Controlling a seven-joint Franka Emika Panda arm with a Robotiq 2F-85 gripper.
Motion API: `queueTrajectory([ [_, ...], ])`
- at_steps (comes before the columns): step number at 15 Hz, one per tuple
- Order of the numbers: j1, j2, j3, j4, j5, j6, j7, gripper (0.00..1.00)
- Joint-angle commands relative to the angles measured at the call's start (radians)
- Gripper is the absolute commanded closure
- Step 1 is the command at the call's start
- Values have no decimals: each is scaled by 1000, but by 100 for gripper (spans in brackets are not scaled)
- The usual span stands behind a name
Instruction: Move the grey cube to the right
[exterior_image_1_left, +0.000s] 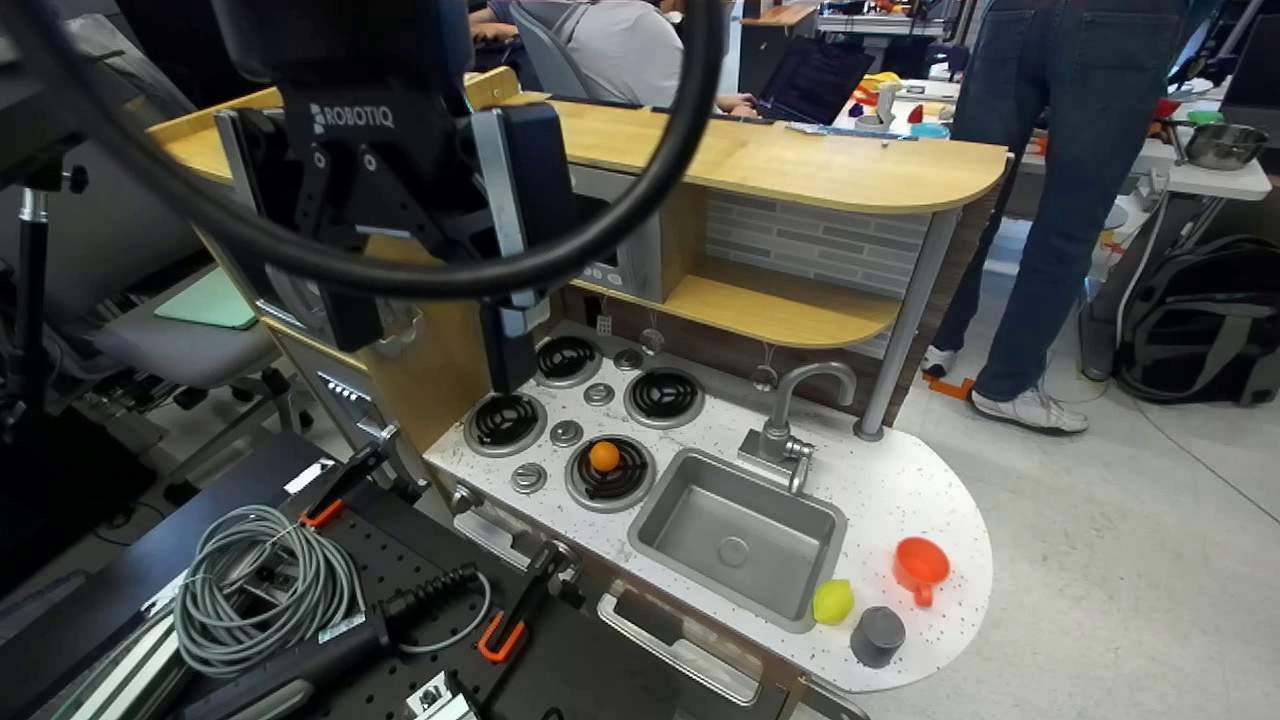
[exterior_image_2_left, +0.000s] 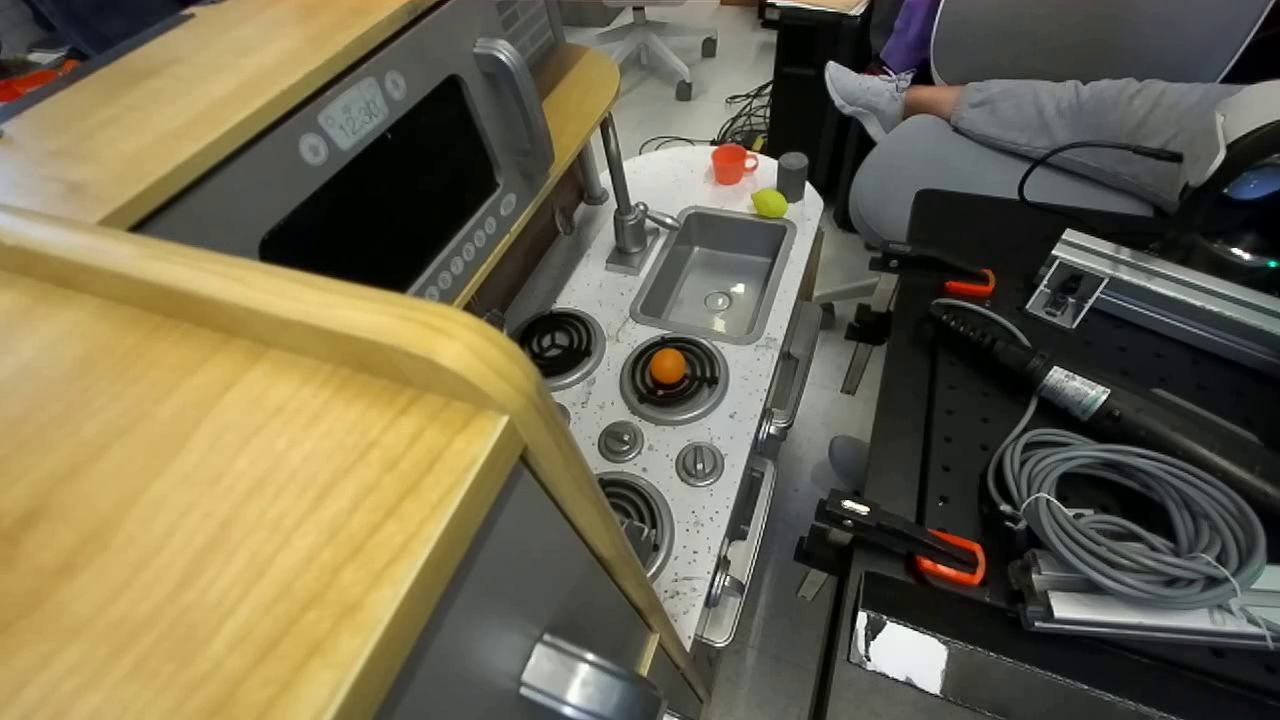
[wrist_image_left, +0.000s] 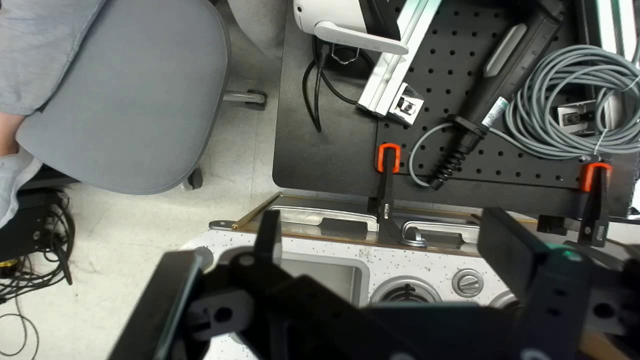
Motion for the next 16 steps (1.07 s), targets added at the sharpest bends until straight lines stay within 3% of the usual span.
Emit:
queueTrajectory([
  [1,7,0,-6,1,-2,-2,3,0],
  [10,9,15,-13,8,-4,35,-5,0],
  [16,-11,154,-88,23,12,201,-49,0],
])
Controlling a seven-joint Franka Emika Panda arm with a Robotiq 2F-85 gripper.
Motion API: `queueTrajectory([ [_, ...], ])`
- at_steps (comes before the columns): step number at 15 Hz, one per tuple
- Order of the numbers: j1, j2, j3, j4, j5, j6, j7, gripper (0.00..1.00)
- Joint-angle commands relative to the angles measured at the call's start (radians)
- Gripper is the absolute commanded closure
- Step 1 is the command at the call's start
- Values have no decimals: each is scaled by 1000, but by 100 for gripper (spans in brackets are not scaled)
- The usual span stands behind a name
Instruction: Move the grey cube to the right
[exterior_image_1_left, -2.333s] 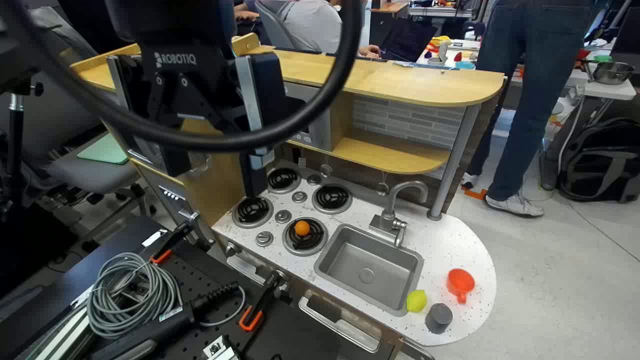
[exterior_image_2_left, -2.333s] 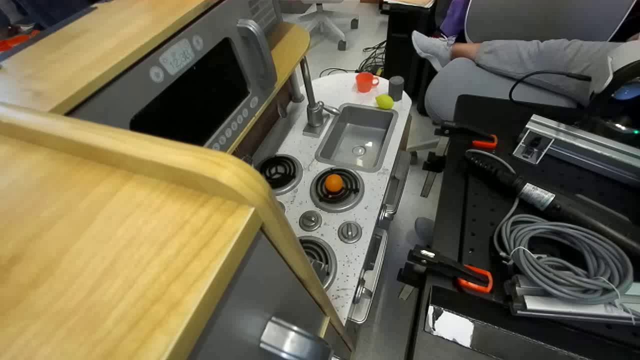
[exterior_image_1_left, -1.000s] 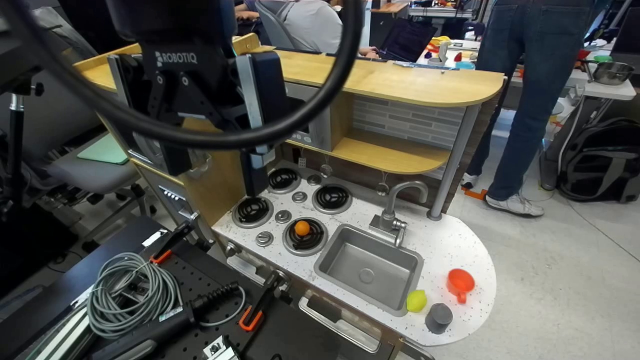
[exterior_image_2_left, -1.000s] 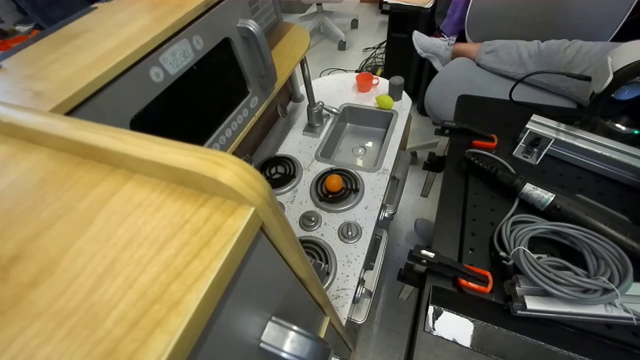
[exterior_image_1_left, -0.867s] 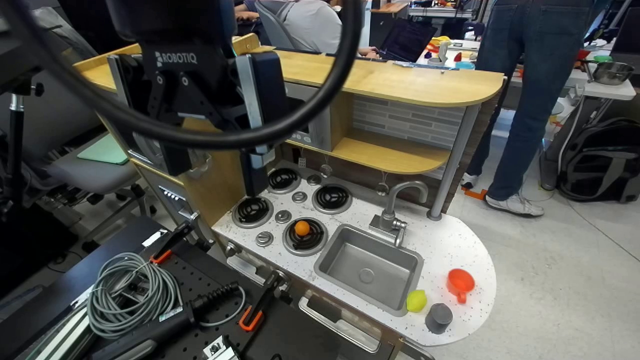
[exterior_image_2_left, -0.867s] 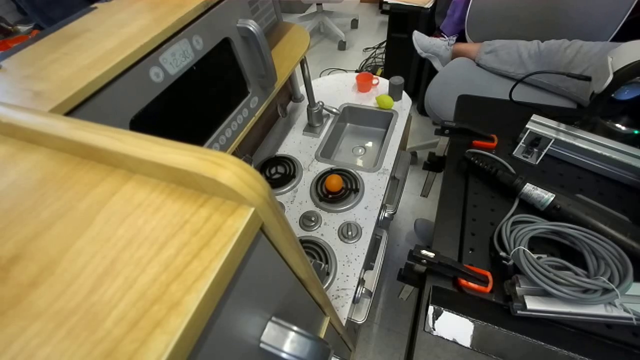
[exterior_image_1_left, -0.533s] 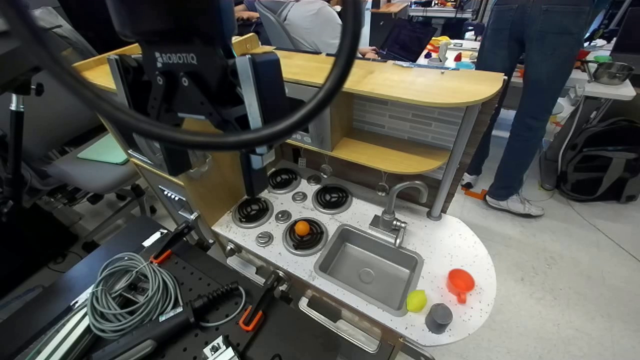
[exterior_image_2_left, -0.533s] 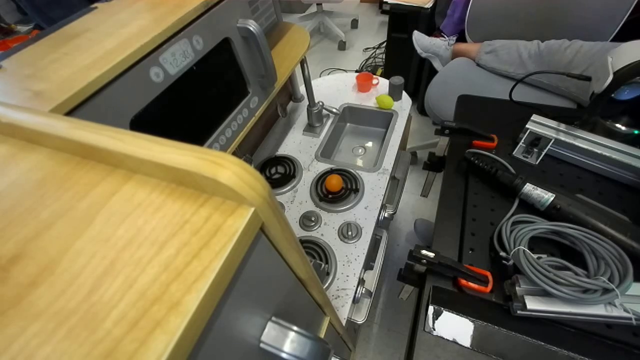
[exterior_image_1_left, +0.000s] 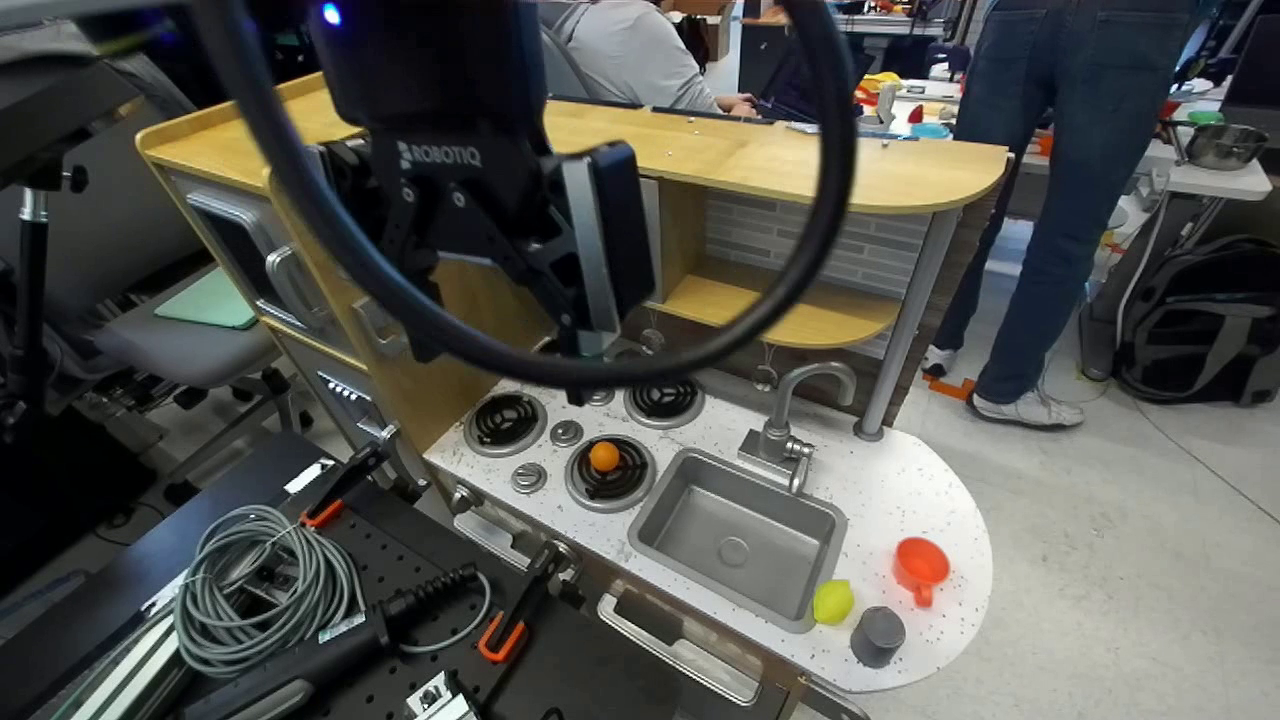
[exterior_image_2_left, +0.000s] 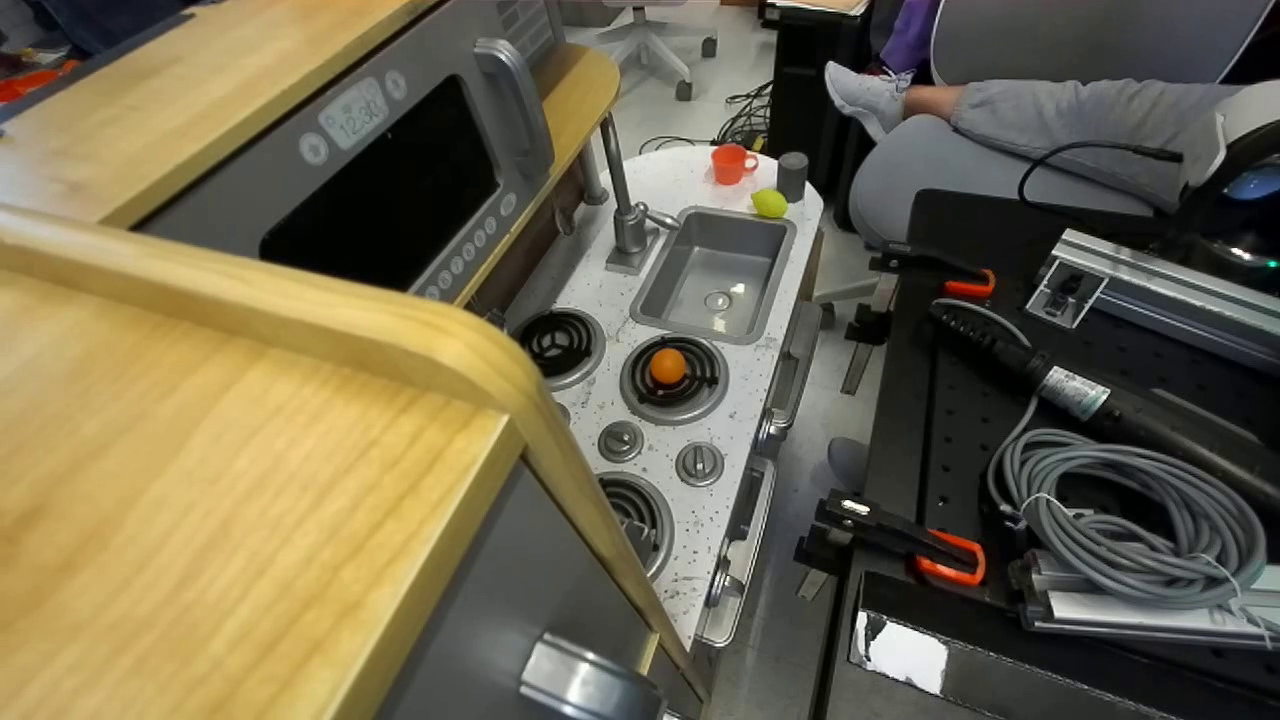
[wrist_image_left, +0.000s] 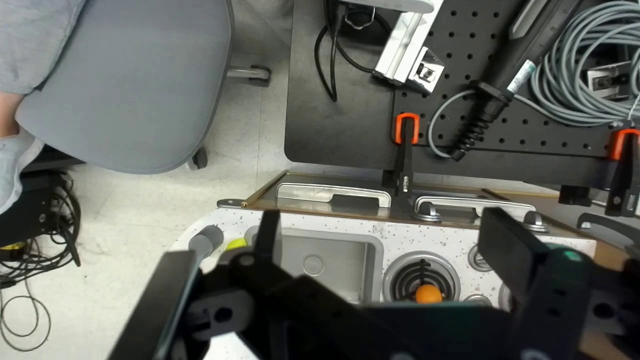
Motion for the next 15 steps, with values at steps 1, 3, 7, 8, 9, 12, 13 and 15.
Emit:
queueTrajectory([
  [1,-17,130,-64,33,21,112,-59,0],
  [3,-25,208,-104,43,52,192,-104,0],
  [7,-54,415,-149,77,157,373,-180,0],
  [8,-65,465,-149,88,193,413,-202,0],
  [9,-79,520,-145,101,240,450,-238,0],
  [12,-138,709,-103,149,333,587,-285,0],
  [13,-160,773,-83,169,342,629,-286,0],
  [15,-207,881,-41,218,344,686,-277,0],
])
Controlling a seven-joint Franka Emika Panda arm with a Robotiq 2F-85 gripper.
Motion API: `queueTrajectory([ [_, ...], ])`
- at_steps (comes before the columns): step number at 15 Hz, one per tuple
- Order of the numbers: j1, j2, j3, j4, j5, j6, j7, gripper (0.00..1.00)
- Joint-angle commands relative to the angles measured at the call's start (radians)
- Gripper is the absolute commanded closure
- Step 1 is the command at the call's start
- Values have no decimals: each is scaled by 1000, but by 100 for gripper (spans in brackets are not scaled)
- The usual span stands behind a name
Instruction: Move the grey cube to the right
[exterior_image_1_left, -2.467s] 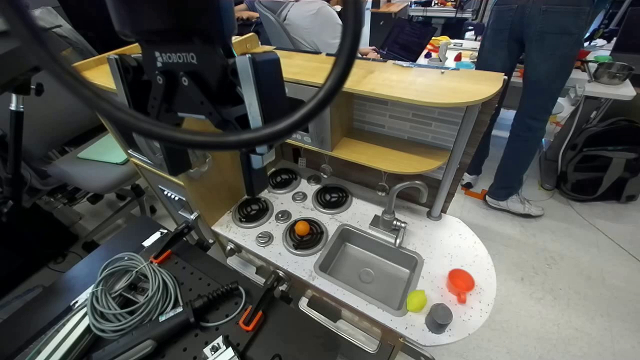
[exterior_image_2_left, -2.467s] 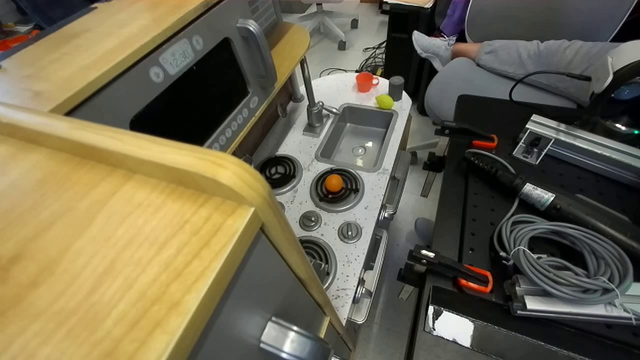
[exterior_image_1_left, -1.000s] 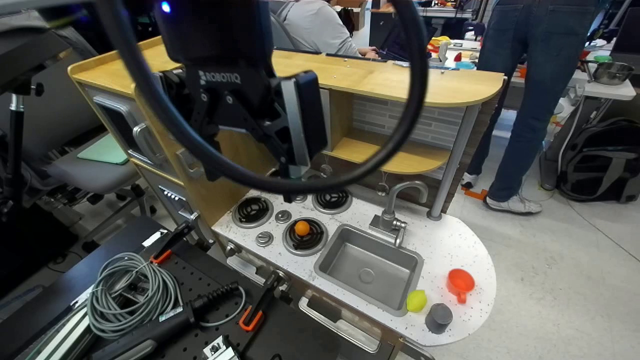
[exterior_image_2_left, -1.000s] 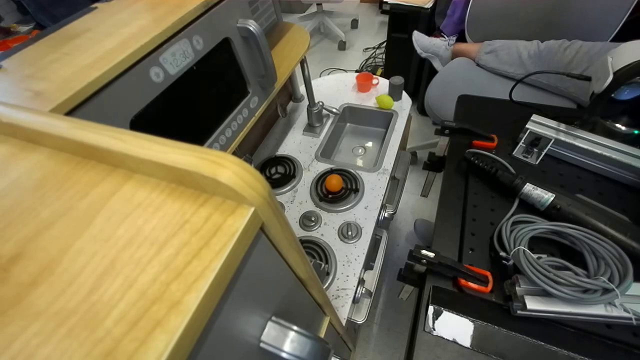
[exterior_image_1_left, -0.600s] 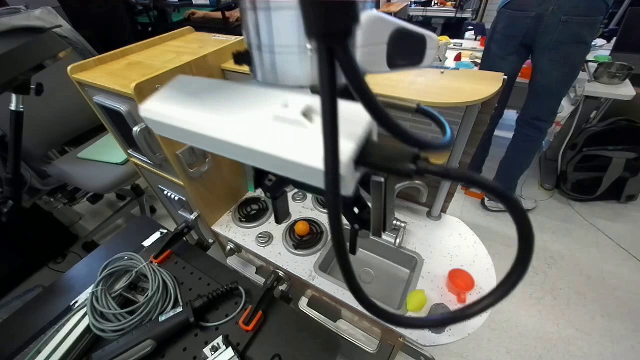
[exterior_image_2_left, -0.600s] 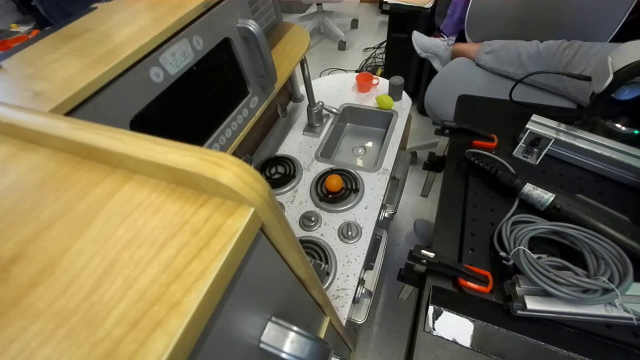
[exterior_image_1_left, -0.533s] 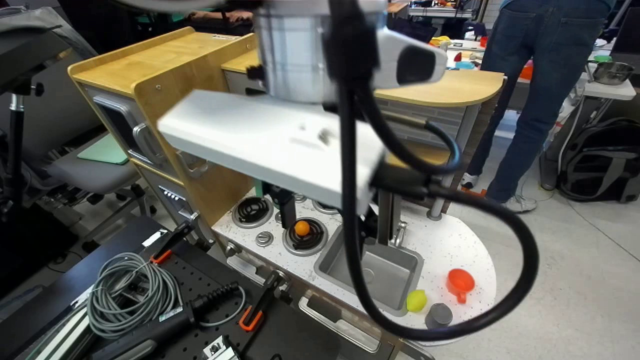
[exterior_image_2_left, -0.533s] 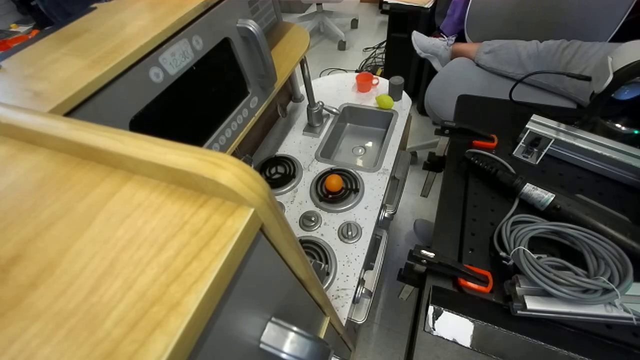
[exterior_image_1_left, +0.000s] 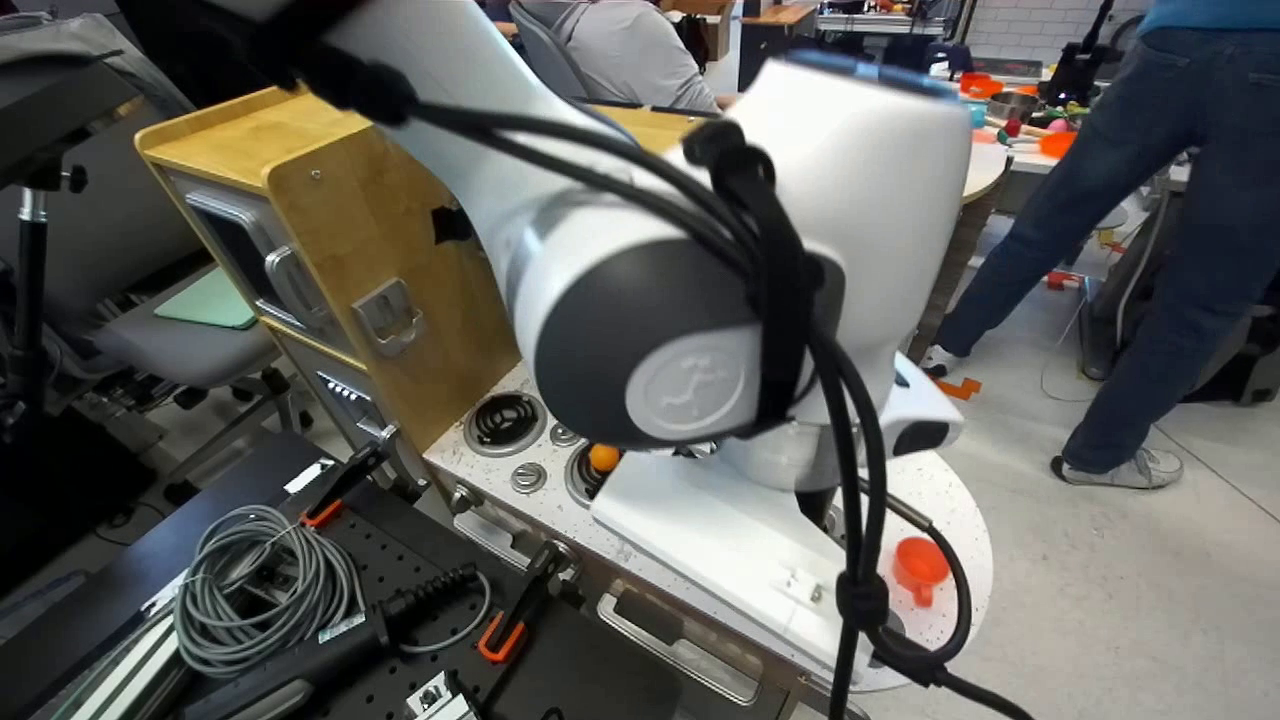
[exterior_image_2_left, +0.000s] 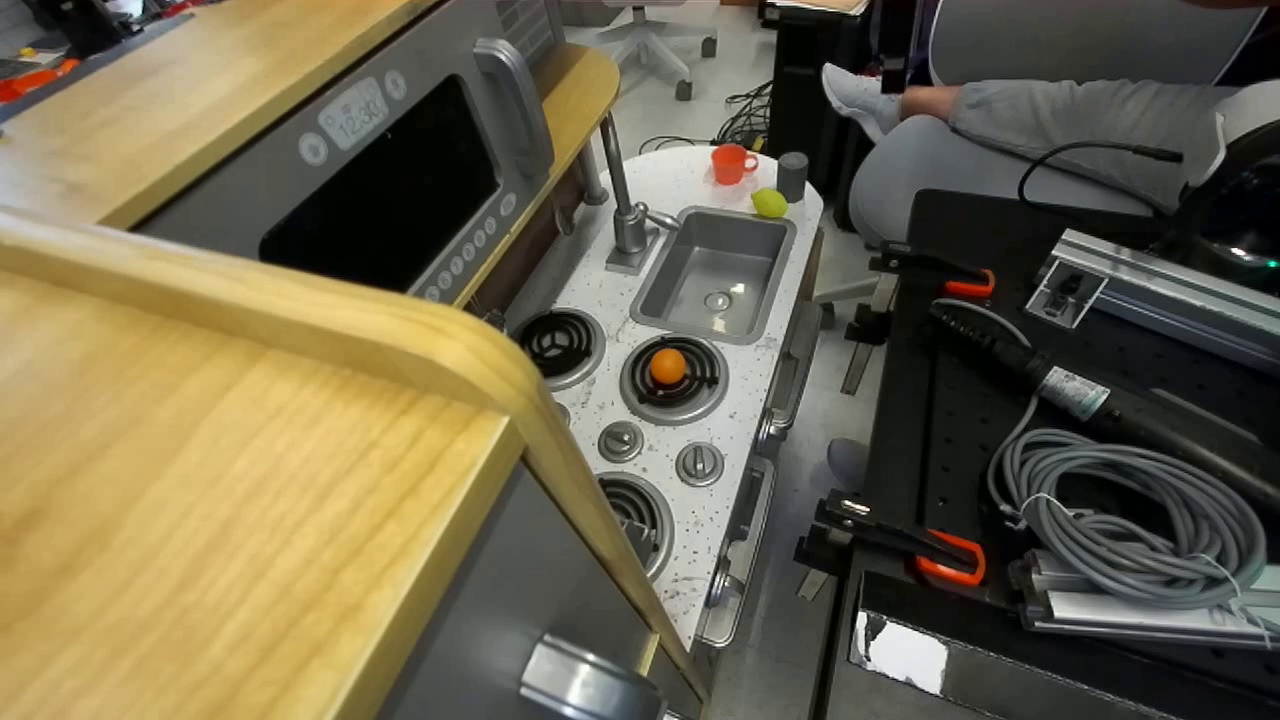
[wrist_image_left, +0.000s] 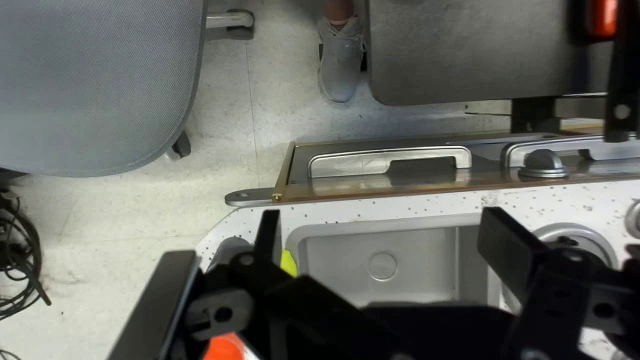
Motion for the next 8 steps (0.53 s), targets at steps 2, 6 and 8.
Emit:
queueTrajectory([
  [2,-114,273,101,167,16,109,0,0],
  [6,-186,437,140,340,-5,100,29,0],
  [8,-218,502,149,431,-8,82,36,0],
])
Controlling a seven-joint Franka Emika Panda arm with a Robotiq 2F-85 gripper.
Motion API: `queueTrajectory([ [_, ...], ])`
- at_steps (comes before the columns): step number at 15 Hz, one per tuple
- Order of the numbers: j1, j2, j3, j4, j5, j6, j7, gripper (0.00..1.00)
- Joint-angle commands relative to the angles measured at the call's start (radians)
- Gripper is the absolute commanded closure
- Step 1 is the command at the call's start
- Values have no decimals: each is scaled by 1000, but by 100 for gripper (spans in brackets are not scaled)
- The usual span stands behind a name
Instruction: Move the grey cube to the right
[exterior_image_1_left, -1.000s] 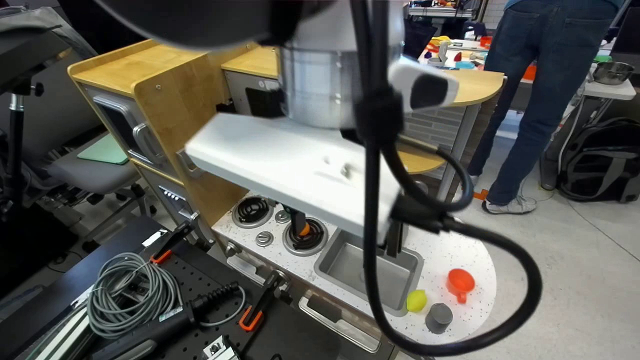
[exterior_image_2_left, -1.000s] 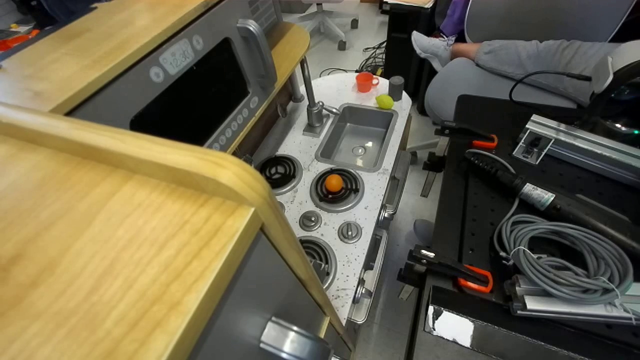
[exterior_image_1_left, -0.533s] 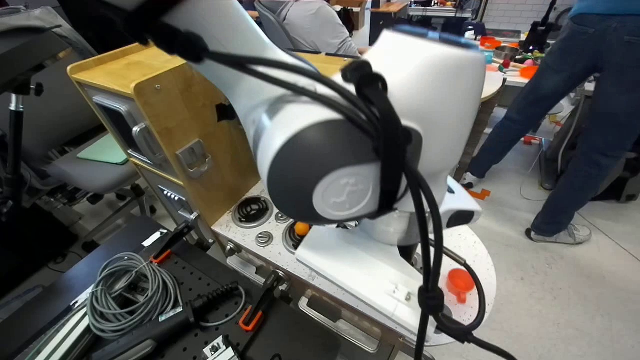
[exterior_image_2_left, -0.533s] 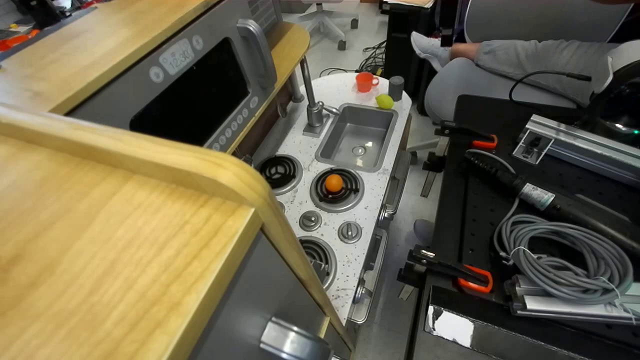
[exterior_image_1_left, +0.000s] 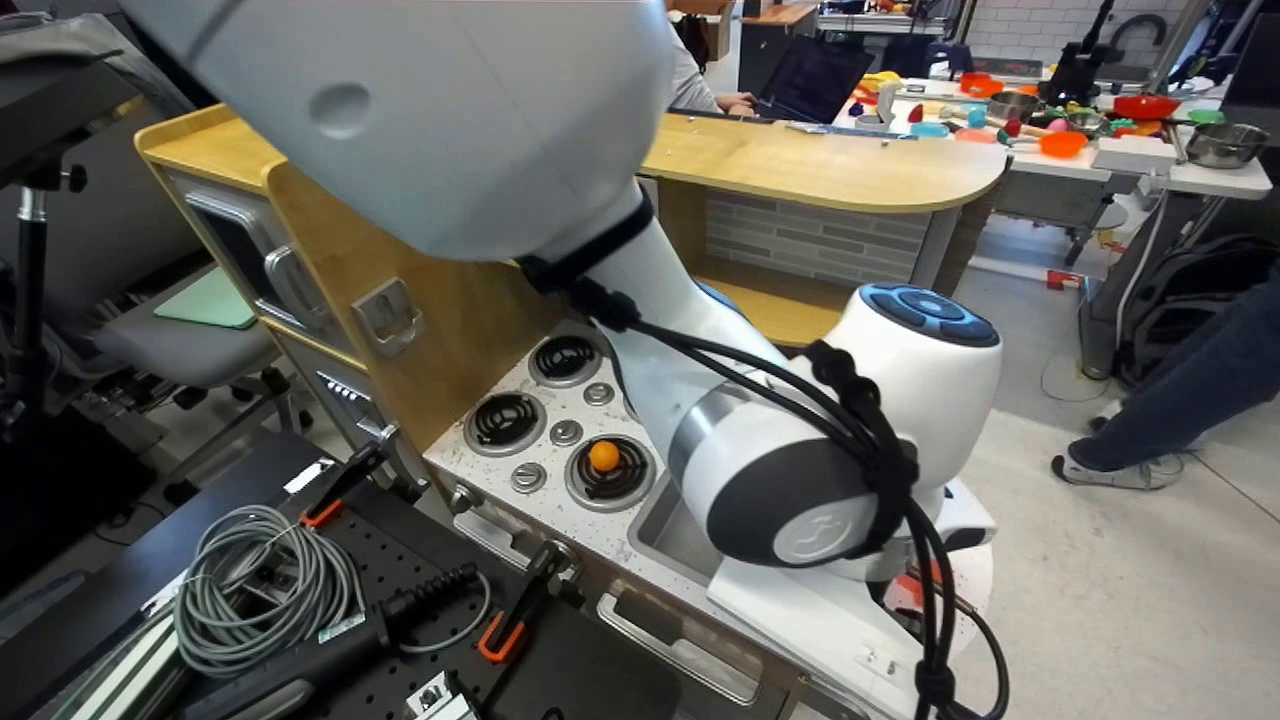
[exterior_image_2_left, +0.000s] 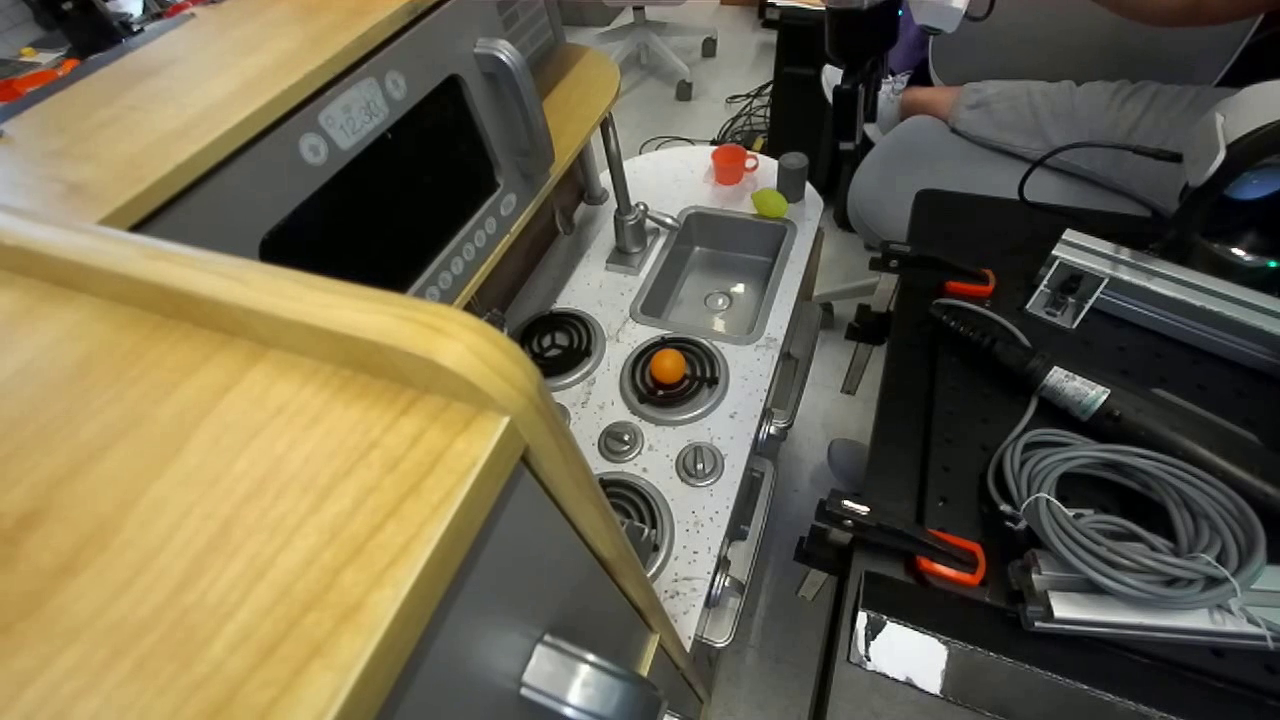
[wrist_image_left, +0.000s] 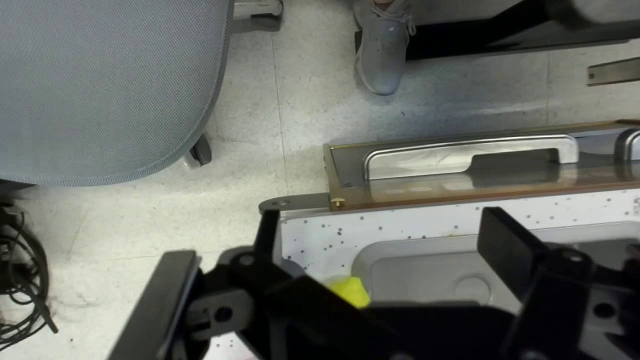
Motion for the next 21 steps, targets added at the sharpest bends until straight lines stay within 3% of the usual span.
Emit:
queueTrajectory([
  [1,-78,140,37,198,-13,-42,20,0],
  [9,-159,349,80,480,-12,-67,32,0],
  [14,-170,381,123,564,-6,-112,36,0],
  [21,-158,438,122,644,-14,-174,53,0],
])
